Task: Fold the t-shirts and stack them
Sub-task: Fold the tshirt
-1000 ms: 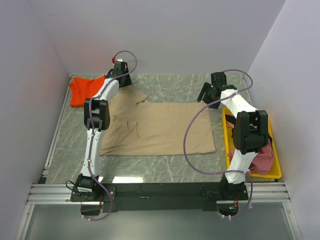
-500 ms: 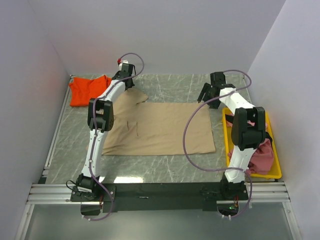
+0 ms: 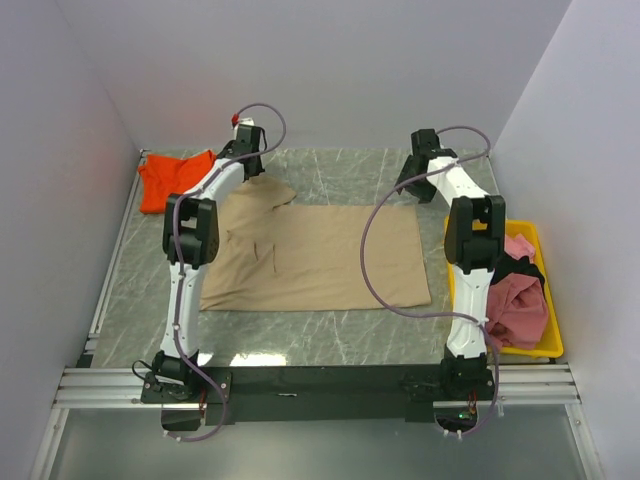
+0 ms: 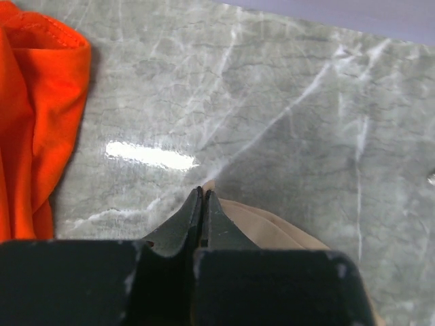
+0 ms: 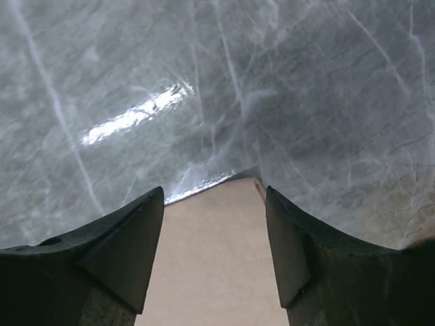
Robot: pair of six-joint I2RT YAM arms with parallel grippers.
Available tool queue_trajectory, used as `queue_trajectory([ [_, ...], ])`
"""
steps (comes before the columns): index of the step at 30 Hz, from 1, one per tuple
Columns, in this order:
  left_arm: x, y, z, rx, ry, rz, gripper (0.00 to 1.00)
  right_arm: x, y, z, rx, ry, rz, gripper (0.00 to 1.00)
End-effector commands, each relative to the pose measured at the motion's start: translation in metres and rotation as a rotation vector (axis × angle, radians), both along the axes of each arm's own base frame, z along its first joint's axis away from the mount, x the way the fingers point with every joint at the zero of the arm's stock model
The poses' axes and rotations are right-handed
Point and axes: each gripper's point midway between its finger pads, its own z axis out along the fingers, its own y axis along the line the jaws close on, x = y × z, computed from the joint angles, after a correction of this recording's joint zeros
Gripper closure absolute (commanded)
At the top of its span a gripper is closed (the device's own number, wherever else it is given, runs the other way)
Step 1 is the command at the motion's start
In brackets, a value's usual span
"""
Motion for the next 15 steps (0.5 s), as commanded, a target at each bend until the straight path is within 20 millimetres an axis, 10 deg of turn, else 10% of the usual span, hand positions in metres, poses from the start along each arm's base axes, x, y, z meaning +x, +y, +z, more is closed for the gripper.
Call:
queue_trajectory([
  [1, 0.005, -0.012, 0.055, -0.037, -0.112, -0.076, 1.0, -0.003, -0.014, -0.003, -0.063, 0.056, -0.035, 0.32],
  [15, -0.02, -0.013, 0.08, -0.06, -0.166, -0.114, 1.0, -0.018, -0.02, -0.03, -0.09, 0.124, -0.056, 0.6],
])
